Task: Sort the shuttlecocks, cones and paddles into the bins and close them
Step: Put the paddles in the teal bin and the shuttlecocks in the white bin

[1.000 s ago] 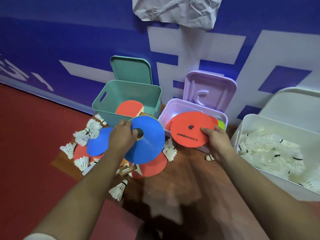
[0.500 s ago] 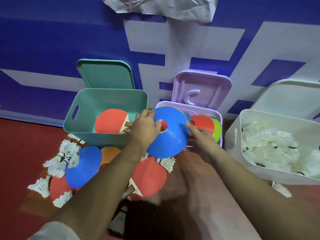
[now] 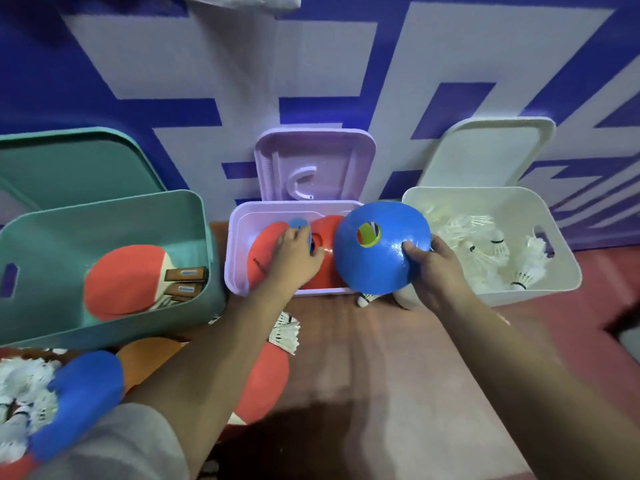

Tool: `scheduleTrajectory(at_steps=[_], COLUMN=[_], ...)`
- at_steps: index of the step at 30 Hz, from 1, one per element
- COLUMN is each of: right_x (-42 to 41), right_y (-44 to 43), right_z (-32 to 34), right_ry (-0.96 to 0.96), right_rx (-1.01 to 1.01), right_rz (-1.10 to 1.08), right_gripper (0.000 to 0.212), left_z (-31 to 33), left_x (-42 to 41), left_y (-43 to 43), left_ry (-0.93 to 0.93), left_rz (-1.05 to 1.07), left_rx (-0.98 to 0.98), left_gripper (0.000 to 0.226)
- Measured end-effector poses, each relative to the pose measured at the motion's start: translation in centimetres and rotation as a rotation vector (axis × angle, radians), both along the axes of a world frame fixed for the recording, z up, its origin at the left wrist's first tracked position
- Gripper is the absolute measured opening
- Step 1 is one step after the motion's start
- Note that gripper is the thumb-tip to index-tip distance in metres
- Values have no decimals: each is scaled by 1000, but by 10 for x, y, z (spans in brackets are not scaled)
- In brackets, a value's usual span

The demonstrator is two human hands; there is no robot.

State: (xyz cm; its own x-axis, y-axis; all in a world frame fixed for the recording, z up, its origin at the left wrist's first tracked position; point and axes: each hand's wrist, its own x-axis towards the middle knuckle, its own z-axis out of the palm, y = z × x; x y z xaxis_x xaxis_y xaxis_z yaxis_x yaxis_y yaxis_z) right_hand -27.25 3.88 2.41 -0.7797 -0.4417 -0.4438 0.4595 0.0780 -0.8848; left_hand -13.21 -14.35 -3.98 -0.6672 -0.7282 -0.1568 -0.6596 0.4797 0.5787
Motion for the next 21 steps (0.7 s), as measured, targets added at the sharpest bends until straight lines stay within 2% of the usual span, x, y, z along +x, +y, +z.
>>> scheduleTrajectory(at_steps=[3,6,9,12,18,21], right_x=[-4,-1,4,5,7,6], right_y=[3,-2,-11,-25,-53,-62], right_z=[-8,-8,-10,-10,-8,-18], right_ry=[2,-12,-4,-33,-110,-56], right_rx=[18,-3,-19,-62,-90,41], right_rz=[-10,18,93,145,244,220], right_gripper=[22,26,31,33,32,29], left_z=[-11,-15,-20,-20,-24,-19], left_x=[-7,-9,-4,5,24,30], left_y=[-5,-14,-24,-32,-42,-46], left_ry=[-159,-255,-296,-248,25,58], left_rz=[-56,-6,-23,-59,-12,40], left_rx=[-80,-47,53,61,50,68], left_gripper=[66,87,85,70,53,51])
